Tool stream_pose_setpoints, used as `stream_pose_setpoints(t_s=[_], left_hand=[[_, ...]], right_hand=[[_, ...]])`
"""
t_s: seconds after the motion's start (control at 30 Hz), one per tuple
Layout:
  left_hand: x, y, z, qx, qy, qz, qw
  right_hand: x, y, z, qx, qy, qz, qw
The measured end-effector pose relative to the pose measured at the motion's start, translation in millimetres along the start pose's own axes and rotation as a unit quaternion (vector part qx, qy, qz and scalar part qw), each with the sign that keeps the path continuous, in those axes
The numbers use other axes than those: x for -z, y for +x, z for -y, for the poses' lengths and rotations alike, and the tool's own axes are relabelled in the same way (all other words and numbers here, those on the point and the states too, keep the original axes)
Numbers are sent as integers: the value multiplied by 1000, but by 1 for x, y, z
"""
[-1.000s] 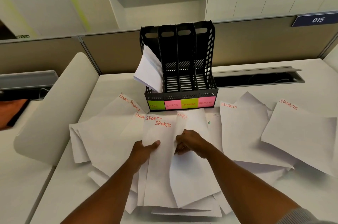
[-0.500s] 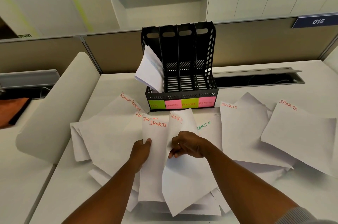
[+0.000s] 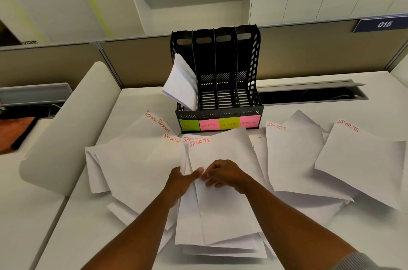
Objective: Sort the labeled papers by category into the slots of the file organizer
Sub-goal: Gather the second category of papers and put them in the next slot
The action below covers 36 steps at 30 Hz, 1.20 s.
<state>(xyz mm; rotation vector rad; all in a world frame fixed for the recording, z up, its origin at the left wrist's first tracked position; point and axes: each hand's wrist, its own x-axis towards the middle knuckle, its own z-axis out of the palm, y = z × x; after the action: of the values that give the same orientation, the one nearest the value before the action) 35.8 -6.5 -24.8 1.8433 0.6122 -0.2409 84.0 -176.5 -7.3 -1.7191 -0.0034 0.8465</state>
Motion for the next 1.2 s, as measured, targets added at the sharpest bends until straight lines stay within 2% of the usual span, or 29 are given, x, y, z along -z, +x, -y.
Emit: stream_pose_setpoints(t_s=[0.13, 0.27, 0.4, 0.53, 0.63, 0.7, 0.83, 0.9, 1.0, 1.1, 1.2], left_hand=[[0, 3, 5, 1, -6, -12, 1000], [9, 5, 3, 23, -118, 38, 992], [21, 9, -3, 38, -190, 42, 980], [25, 11, -8, 38, -160, 53, 985], [18, 9, -8, 40, -63, 62, 995], [11, 11, -6, 34, 6, 74, 997], [-2, 12, -5, 34, 41, 83, 995], [-7, 12, -7, 32, 47, 79, 995], [-13, 13, -10, 24, 56, 75, 995], [-17, 14, -14, 20, 65, 74, 995], [-21, 15, -16, 25, 62, 74, 995]], right_hand=[[17, -1, -8, 43, -7, -160, 986], [46, -7, -15, 57, -145, -366, 917], [72, -16, -25, -9, -236, -465, 853], [85, -28, -37, -106, -366, -442, 812], [89, -32, -46, -162, -421, -392, 802], [90, -34, -51, -180, -446, -365, 797], [95, -34, -60, -183, -448, -358, 798], [98, -34, -62, -163, -438, -365, 805], [103, -33, -60, -87, -400, -391, 824], [101, -29, -52, 3, -307, -380, 873], [92, -28, -42, 114, -173, -327, 922]])
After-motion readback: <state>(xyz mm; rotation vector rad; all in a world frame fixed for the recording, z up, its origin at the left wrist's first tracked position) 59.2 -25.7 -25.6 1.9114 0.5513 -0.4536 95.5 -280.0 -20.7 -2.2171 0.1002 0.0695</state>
